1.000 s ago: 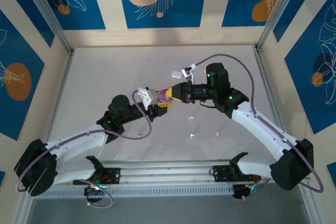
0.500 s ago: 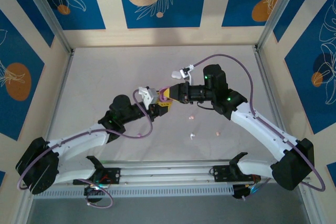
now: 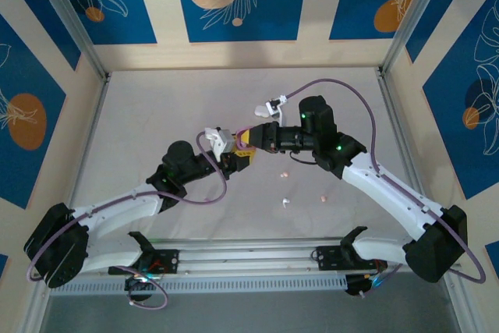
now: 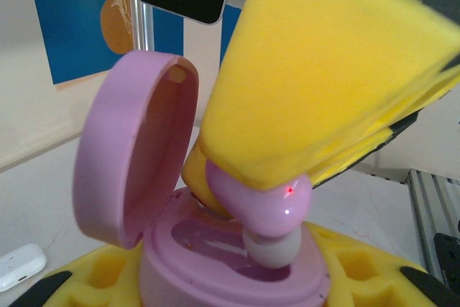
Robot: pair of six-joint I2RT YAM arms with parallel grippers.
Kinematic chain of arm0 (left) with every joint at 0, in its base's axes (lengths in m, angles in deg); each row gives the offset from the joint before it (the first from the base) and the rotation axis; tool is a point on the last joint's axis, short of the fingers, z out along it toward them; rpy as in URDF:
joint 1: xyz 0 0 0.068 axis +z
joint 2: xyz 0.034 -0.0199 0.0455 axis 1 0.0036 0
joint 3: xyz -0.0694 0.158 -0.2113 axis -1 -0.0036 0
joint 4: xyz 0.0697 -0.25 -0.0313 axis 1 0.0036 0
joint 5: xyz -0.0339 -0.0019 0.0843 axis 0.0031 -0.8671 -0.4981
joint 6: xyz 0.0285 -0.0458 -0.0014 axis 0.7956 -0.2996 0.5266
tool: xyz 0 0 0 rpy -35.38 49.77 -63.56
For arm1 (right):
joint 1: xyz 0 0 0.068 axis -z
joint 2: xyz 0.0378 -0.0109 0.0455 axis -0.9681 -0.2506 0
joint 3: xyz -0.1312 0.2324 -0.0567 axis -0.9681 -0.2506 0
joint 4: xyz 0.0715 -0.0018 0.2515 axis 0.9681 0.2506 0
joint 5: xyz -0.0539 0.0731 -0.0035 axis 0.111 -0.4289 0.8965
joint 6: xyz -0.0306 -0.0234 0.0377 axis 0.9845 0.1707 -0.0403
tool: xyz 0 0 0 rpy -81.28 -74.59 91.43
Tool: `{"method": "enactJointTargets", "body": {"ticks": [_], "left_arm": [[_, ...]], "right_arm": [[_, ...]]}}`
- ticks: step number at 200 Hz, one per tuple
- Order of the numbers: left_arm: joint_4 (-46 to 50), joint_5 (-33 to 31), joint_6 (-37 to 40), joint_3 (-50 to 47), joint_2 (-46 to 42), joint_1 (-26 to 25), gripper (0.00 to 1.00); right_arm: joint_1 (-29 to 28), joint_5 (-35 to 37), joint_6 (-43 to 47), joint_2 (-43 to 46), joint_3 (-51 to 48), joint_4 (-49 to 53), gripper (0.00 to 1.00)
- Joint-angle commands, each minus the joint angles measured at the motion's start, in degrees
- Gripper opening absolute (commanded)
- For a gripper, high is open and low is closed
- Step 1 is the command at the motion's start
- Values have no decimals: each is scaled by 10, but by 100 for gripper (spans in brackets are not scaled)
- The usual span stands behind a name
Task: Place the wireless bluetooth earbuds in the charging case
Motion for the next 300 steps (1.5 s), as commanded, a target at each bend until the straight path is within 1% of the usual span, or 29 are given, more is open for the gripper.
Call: {"method": "enactJointTargets", "body": {"ticks": [1, 35, 87, 143, 188, 236, 300], "left_arm": [[-58, 10, -11, 15, 1, -7, 35], [-67, 9, -15, 15, 6, -7, 35], [-82, 4, -20, 15, 9, -7, 34], [-87, 4, -20, 19, 14, -7, 34], [-87, 4, -20, 18, 14, -7, 34], [-86, 3, -19, 17, 14, -7, 34], [-87, 4, -25, 15, 15, -7, 34]], "right_arm": [[-12, 32, 26, 5, 15, 29, 20], [-16, 42, 31, 3, 18, 33, 20], [-32, 89, 72, -2, 43, 107, 22], [-41, 121, 90, -9, 68, 151, 24], [-41, 126, 92, -10, 75, 159, 26], [-41, 127, 94, -8, 87, 167, 32], [-41, 132, 104, -1, 97, 179, 35]]}}
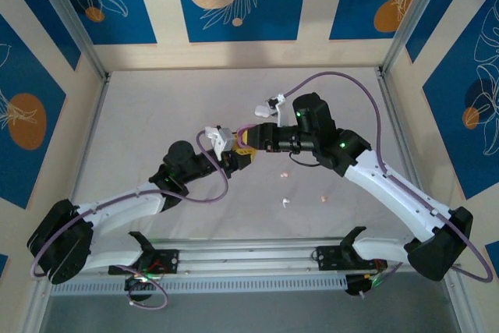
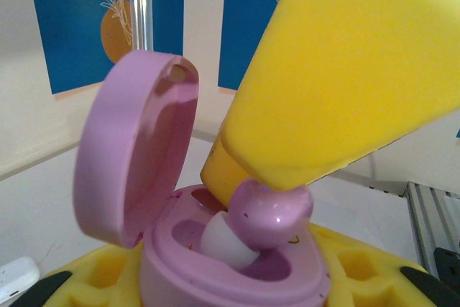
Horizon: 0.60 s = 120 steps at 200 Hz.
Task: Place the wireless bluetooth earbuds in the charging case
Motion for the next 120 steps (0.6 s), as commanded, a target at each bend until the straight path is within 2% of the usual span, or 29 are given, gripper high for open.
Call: {"method": "enactJointTargets", "body": {"ticks": [1, 56, 120], "left_arm": [[-47, 4, -12, 15, -3, -7, 34], [-63, 20, -32, 16, 1, -7, 34], [-77, 28, -50, 20, 8, -7, 34]], "right_arm": [[-4, 8, 16, 0, 18, 27, 35], [-3, -1, 56, -8, 41, 64, 30], [-3, -10, 92, -30, 59, 101, 30]]}}
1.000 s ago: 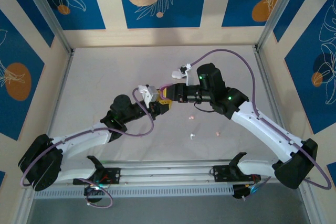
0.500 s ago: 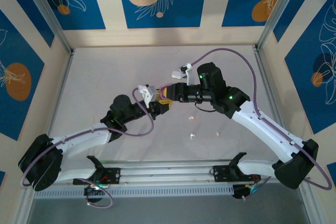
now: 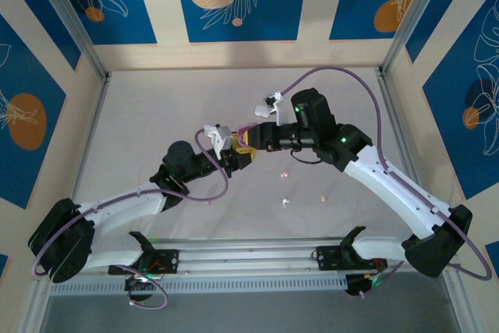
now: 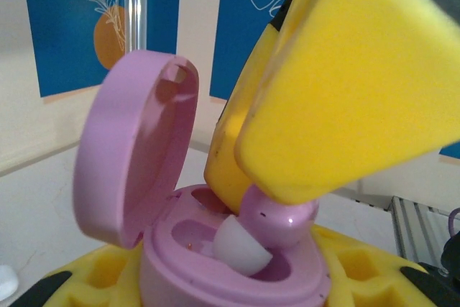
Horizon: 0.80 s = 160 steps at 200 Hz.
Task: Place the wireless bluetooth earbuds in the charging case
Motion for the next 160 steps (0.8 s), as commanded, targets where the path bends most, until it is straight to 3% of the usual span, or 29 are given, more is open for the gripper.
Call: {"method": "enactJointTargets", "body": {"ticks": [1, 81, 160], "left_arm": [[-53, 18, -16, 20, 2, -7, 34], [-55, 53, -29, 23, 0, -7, 34], [-79, 62, -56, 24, 12, -7, 34]], "right_arm": [[-4, -6, 30, -12, 14, 40, 30], [15, -91, 217, -29, 54, 108, 26], [35, -98, 221, -28, 57, 113, 30]]}}
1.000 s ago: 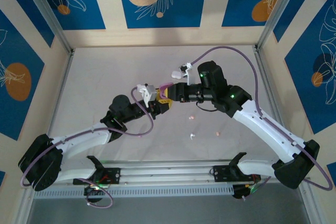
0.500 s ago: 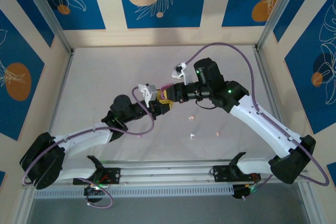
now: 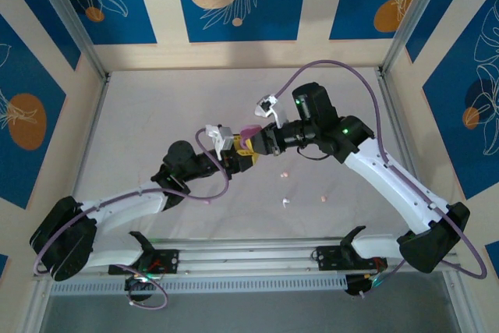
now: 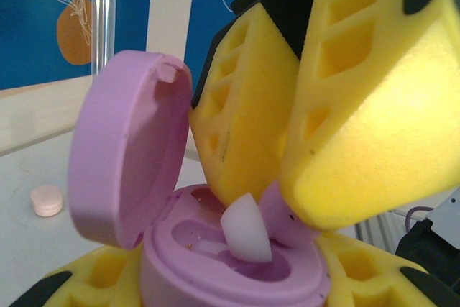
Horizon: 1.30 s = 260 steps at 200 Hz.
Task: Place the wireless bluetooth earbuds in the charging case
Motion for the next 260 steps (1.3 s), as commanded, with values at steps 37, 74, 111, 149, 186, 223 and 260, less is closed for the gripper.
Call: {"method": "enactJointTargets", "body": {"ticks": [37, 74, 111, 149, 186, 223, 260], "left_arm": [[-62, 16, -17, 21, 4, -6, 34], [-59, 14, -15, 20, 3, -6, 34], [-51, 15, -7, 19, 3, -6, 33], [-51, 16, -3, 18, 6, -6, 33], [-52, 12, -1, 17, 6, -6, 33], [-48, 2, 7, 17, 5, -6, 33], [-46, -13, 14, 16, 6, -6, 33]], "right_arm": [[6, -1, 12, -2, 11, 27, 32], [9, 7, 6, 1, 14, 23, 38], [11, 20, -12, 8, 16, 15, 40], [16, 25, -29, 17, 12, 3, 42], [17, 28, -39, 22, 13, -2, 43], [19, 27, -53, 34, 14, -3, 44], [20, 21, -71, 56, 3, -11, 46]]}}
